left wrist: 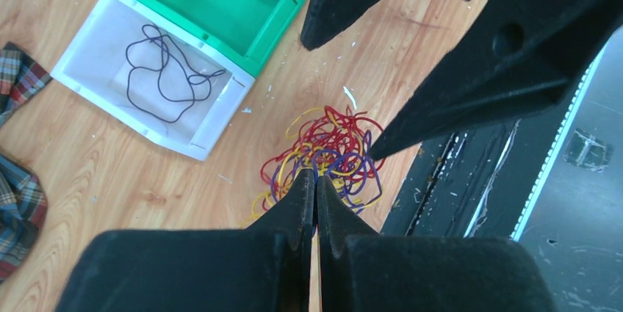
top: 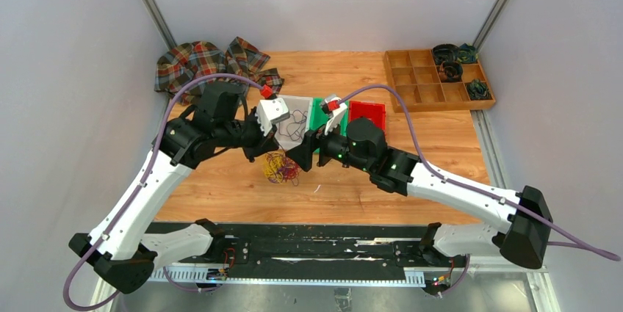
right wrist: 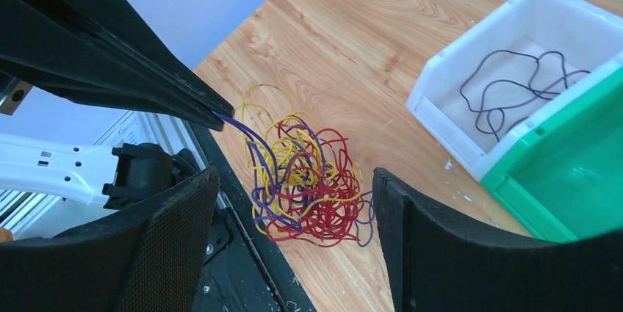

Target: Untangle the cables

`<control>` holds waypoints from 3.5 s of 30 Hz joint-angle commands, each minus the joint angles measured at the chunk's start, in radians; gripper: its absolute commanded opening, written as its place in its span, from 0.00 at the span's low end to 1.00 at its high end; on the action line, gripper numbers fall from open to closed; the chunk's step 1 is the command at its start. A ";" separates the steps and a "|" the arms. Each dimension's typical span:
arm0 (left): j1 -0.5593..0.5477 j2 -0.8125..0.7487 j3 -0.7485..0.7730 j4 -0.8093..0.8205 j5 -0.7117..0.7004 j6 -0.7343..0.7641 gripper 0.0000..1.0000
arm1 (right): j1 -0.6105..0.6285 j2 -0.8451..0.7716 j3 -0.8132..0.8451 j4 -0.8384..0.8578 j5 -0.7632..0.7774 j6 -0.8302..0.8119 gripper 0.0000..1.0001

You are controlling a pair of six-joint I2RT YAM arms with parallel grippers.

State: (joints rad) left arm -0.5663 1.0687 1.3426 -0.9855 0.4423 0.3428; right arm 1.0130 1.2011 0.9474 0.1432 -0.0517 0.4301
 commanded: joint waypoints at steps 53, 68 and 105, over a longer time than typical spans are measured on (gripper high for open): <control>-0.008 0.093 0.513 -0.027 0.057 -0.013 0.00 | 0.050 0.301 -0.188 0.315 0.275 0.148 0.64; -0.007 0.071 0.464 -0.027 0.021 0.038 0.00 | 0.040 0.123 -0.203 0.272 0.273 0.067 0.64; -0.007 0.027 0.260 0.054 0.003 -0.027 0.00 | -0.110 -0.153 -0.077 0.162 0.069 0.017 0.57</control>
State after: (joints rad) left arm -0.5671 1.1187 1.6554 -1.0126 0.5152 0.3866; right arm 0.9031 1.1294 0.9054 0.2668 0.0105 0.4286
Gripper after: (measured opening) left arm 0.017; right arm 0.591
